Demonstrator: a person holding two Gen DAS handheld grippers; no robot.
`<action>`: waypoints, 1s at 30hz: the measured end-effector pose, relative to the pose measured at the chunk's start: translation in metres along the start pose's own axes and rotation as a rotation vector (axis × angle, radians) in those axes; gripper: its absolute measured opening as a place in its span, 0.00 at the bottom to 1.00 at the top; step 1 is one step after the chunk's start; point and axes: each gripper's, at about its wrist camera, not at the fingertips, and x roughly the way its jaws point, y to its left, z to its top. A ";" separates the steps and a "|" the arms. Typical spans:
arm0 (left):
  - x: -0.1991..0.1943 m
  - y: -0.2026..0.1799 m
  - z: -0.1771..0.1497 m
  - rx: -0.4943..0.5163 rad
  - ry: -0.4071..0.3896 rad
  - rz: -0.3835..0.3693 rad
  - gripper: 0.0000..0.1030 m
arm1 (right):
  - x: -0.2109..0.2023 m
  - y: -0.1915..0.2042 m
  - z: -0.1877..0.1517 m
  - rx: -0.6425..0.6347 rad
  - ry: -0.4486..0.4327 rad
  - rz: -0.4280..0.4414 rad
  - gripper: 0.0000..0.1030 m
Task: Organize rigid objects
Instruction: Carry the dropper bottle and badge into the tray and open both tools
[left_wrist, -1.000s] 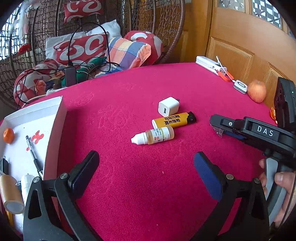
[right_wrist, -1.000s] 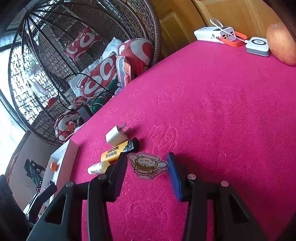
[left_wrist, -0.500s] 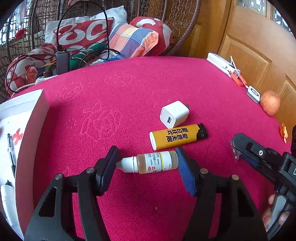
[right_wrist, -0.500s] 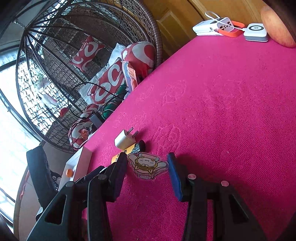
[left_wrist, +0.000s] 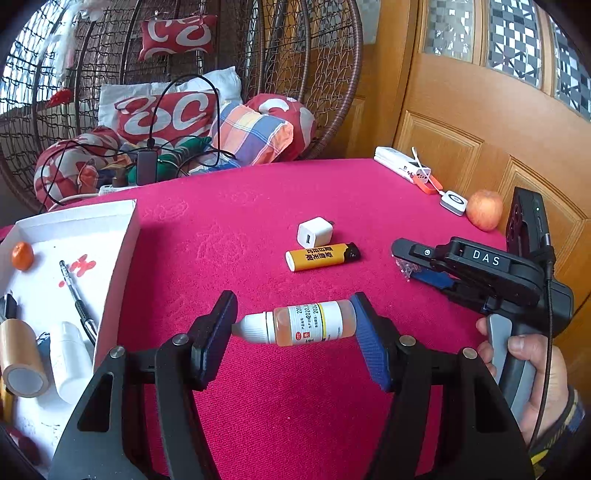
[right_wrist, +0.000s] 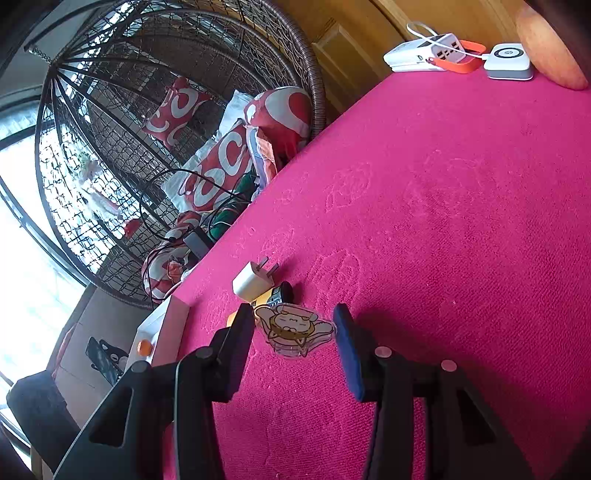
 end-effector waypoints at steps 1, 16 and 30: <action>-0.006 0.003 0.002 -0.011 -0.018 0.001 0.62 | -0.001 0.000 0.000 -0.002 -0.001 0.001 0.43; -0.072 0.086 0.009 -0.195 -0.189 0.075 0.62 | -0.011 0.081 -0.023 -0.197 0.036 0.061 0.43; -0.112 0.183 -0.013 -0.410 -0.266 0.129 0.62 | 0.032 0.173 -0.060 -0.409 0.146 0.082 0.43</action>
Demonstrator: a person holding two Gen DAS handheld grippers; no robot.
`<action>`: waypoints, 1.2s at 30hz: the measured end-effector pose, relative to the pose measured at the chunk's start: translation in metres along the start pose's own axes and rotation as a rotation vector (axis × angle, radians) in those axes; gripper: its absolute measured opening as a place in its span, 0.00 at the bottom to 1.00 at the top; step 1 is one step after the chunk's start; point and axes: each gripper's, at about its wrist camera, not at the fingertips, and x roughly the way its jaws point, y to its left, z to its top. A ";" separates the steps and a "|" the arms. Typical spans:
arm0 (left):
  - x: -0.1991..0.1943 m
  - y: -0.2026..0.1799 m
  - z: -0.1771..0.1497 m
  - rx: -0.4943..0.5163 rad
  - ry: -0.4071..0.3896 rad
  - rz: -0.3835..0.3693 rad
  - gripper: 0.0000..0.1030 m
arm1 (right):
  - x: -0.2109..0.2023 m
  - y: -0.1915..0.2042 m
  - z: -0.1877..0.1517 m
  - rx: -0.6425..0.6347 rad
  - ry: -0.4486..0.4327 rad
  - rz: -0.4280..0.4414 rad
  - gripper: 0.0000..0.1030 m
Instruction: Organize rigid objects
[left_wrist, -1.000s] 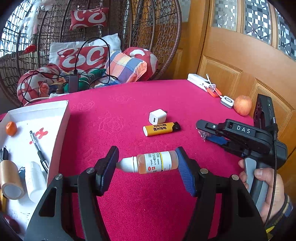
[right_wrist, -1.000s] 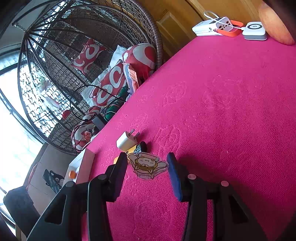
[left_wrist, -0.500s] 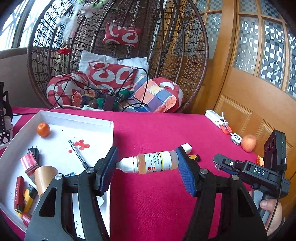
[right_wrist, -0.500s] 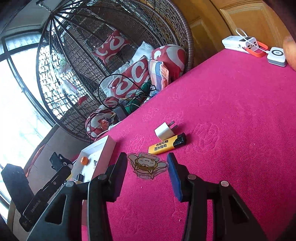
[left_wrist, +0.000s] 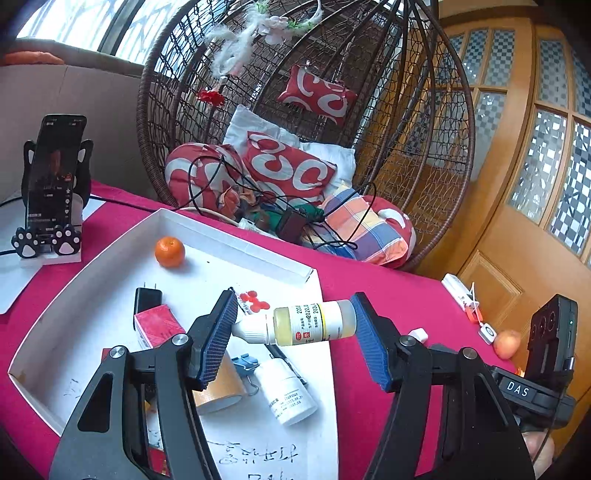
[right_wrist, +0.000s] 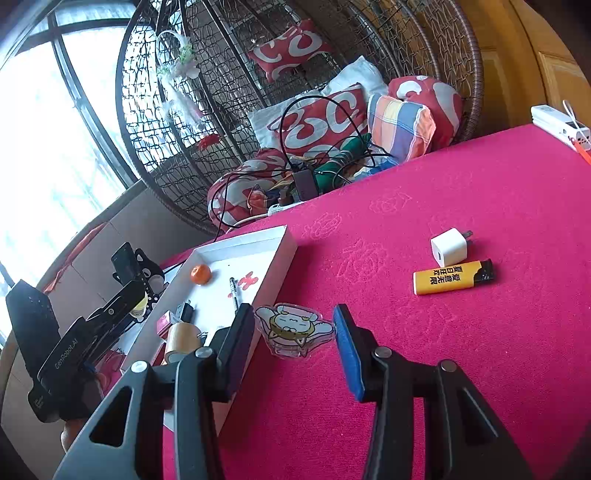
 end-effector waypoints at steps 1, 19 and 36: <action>-0.001 0.007 0.001 -0.018 -0.002 0.005 0.62 | 0.005 0.008 0.001 -0.017 0.009 0.002 0.43; -0.010 0.092 0.005 -0.199 -0.009 0.096 0.62 | 0.108 0.105 0.013 -0.199 0.118 -0.003 0.43; -0.018 0.074 0.010 -0.137 -0.086 0.181 1.00 | 0.090 0.064 -0.003 -0.037 0.068 -0.050 0.88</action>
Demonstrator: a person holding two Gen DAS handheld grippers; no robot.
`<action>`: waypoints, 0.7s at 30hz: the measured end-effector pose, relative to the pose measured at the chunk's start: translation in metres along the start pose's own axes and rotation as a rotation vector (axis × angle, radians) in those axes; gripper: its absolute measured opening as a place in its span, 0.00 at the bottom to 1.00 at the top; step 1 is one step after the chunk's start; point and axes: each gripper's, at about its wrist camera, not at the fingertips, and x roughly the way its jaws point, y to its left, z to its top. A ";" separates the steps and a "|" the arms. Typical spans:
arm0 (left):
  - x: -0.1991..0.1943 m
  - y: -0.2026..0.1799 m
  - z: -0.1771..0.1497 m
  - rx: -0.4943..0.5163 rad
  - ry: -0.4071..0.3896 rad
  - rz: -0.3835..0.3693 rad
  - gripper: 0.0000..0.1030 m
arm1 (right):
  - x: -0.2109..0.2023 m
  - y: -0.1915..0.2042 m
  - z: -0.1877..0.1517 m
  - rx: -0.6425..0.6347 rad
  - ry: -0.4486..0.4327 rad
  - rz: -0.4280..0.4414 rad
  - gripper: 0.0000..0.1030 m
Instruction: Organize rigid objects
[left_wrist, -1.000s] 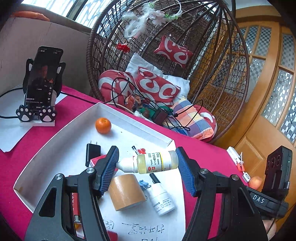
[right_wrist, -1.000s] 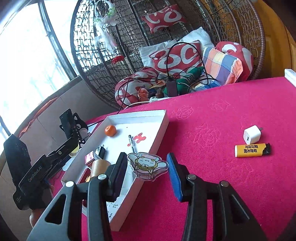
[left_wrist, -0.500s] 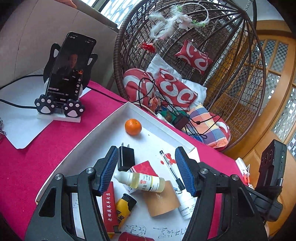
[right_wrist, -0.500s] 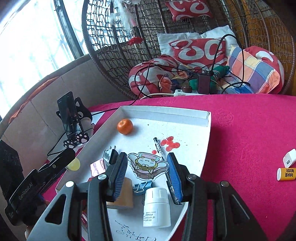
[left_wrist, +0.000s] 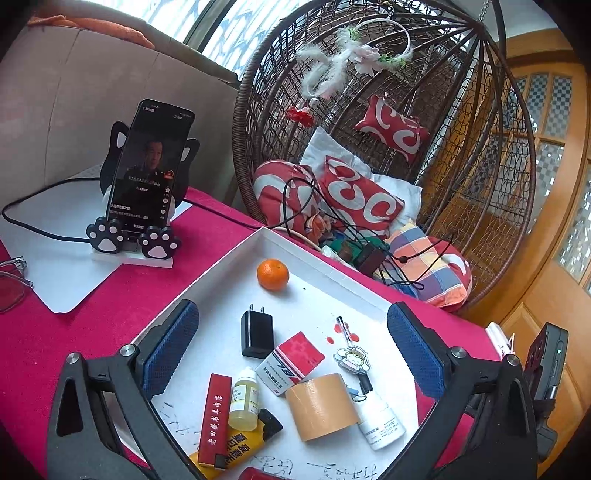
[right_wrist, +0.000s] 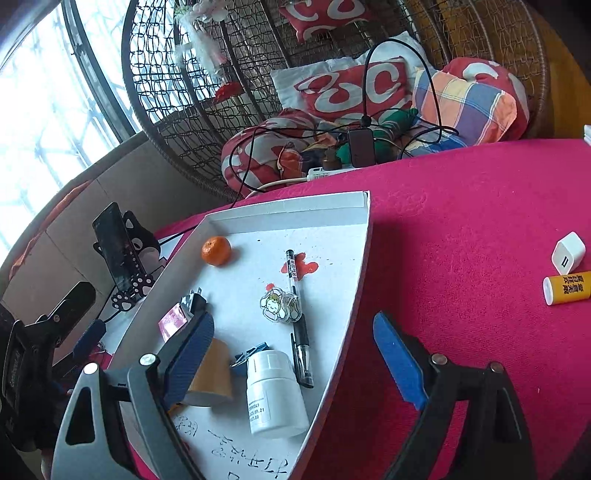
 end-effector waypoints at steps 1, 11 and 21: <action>0.000 -0.002 0.000 0.007 0.000 -0.001 1.00 | -0.003 -0.003 0.000 0.008 -0.008 -0.001 0.92; -0.006 -0.061 -0.026 0.183 0.059 -0.184 1.00 | -0.042 -0.057 0.010 0.108 -0.135 -0.054 0.94; 0.003 -0.146 -0.102 0.384 0.260 -0.402 1.00 | -0.098 -0.148 0.035 0.120 -0.199 -0.398 1.00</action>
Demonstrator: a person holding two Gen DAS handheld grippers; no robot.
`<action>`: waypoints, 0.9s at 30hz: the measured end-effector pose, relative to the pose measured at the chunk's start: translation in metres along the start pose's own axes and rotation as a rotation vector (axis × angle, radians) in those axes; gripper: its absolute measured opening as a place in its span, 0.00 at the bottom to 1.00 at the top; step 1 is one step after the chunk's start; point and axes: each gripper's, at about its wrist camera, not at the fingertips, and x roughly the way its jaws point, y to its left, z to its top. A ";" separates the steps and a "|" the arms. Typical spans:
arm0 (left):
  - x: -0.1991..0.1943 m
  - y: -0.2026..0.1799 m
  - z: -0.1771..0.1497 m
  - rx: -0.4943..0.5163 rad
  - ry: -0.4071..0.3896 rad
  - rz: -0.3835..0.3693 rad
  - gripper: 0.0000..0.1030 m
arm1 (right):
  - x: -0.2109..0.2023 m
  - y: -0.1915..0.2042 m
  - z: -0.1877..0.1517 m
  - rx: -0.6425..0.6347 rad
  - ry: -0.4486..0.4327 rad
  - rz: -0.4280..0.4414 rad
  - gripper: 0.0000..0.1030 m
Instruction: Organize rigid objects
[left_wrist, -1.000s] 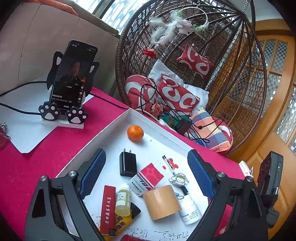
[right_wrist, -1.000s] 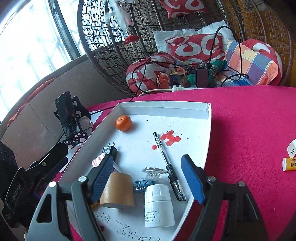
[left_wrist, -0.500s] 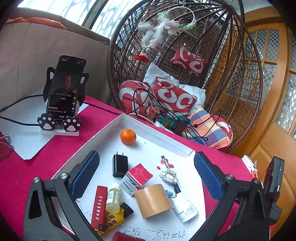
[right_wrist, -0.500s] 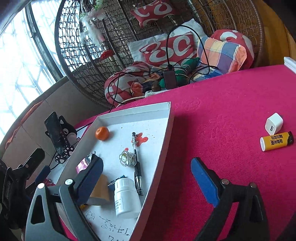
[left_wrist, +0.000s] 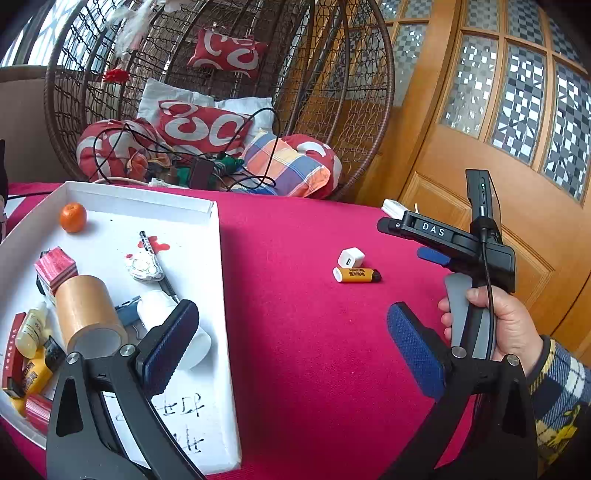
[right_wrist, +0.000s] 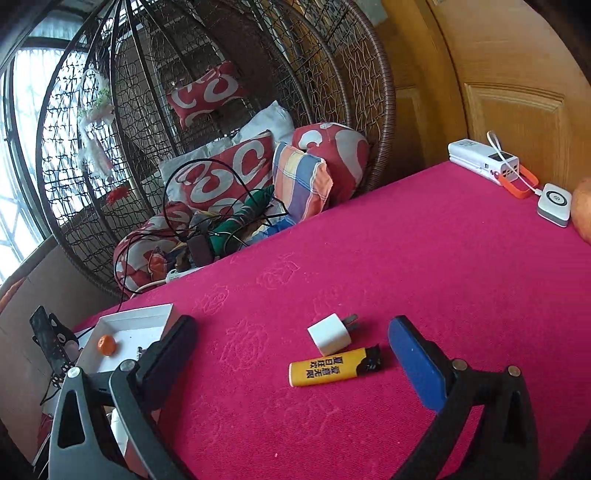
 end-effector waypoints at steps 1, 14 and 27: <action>0.005 -0.006 -0.003 0.013 0.019 -0.005 1.00 | 0.003 -0.005 -0.001 -0.010 0.010 -0.042 1.00; 0.030 -0.022 -0.017 0.077 0.131 0.016 1.00 | 0.078 0.012 -0.010 -0.220 0.192 -0.075 0.69; 0.043 -0.031 -0.020 0.122 0.190 0.016 1.00 | 0.025 -0.035 -0.014 -0.214 0.130 -0.076 0.44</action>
